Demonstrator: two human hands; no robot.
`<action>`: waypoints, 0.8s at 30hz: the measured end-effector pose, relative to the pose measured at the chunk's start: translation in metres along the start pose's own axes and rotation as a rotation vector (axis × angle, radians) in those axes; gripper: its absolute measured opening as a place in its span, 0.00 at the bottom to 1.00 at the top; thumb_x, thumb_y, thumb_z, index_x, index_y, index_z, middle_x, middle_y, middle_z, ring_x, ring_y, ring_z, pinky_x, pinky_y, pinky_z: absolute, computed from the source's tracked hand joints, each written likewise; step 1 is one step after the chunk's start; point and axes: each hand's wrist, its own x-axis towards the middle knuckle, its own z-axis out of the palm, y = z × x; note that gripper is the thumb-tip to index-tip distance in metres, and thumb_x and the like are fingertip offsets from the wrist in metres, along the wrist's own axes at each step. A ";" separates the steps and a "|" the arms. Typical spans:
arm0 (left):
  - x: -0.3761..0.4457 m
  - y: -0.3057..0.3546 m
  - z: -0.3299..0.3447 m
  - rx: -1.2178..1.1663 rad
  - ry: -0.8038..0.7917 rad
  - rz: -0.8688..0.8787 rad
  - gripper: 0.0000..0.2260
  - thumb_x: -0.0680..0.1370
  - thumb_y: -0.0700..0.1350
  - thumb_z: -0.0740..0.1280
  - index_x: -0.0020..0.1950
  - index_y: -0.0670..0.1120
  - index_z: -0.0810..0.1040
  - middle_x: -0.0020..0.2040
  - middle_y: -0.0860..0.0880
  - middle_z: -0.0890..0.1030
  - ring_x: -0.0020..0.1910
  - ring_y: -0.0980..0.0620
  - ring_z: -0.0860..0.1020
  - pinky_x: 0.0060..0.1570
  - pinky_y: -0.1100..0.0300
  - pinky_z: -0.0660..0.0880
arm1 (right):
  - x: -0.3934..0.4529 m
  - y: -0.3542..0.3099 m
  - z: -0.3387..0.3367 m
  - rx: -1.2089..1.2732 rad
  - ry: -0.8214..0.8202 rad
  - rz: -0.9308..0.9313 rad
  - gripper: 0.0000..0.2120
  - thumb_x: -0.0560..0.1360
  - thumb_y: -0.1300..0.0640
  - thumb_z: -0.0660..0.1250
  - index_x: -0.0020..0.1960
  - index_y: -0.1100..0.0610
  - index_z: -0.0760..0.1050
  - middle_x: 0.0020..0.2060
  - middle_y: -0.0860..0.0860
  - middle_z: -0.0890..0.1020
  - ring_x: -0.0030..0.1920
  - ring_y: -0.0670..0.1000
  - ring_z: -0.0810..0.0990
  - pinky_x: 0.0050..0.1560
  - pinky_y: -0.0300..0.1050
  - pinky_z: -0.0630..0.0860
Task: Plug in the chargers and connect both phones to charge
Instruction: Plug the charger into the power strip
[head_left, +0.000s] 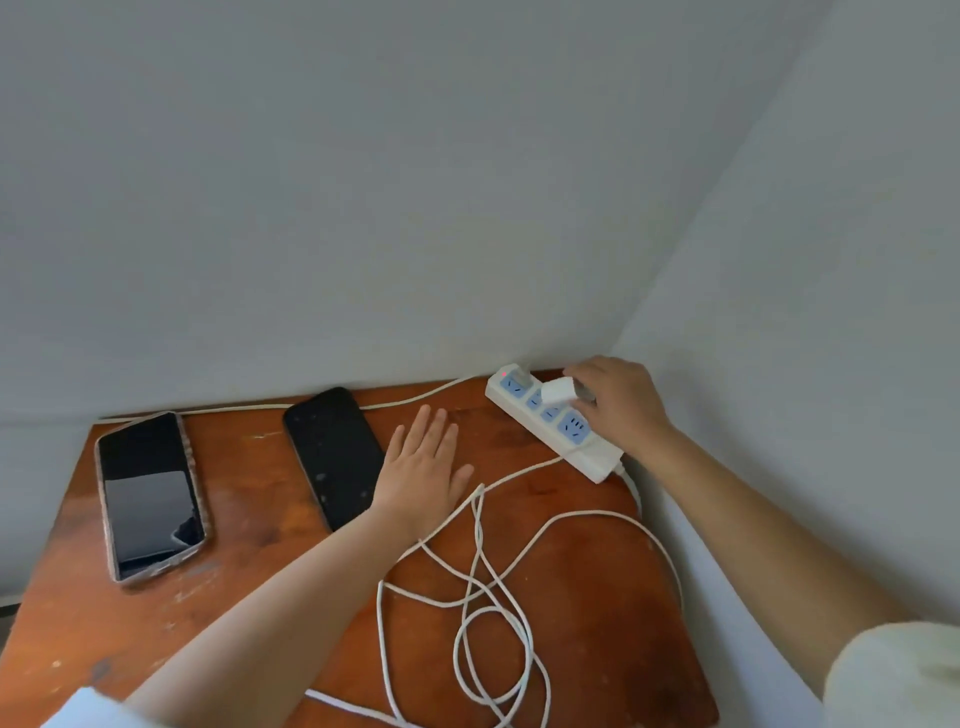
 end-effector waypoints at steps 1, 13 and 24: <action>0.005 0.003 0.000 0.001 -0.009 0.011 0.26 0.79 0.57 0.45 0.73 0.46 0.45 0.76 0.47 0.44 0.73 0.48 0.37 0.69 0.51 0.36 | 0.003 0.004 0.001 -0.020 -0.009 -0.041 0.14 0.72 0.62 0.66 0.58 0.59 0.75 0.54 0.56 0.81 0.53 0.59 0.78 0.53 0.50 0.70; 0.031 0.002 -0.005 -0.161 -0.262 0.172 0.29 0.78 0.60 0.49 0.74 0.46 0.47 0.76 0.48 0.46 0.74 0.50 0.40 0.71 0.52 0.40 | 0.024 0.005 0.019 -0.169 -0.080 -0.193 0.20 0.73 0.66 0.61 0.63 0.54 0.71 0.59 0.52 0.76 0.60 0.54 0.71 0.61 0.46 0.56; 0.037 -0.005 0.001 0.091 -0.270 0.096 0.27 0.80 0.56 0.48 0.73 0.45 0.45 0.76 0.46 0.47 0.74 0.48 0.42 0.72 0.50 0.43 | 0.019 -0.022 0.017 -0.347 -0.036 -0.330 0.24 0.69 0.66 0.68 0.64 0.60 0.70 0.59 0.60 0.76 0.63 0.57 0.71 0.71 0.56 0.57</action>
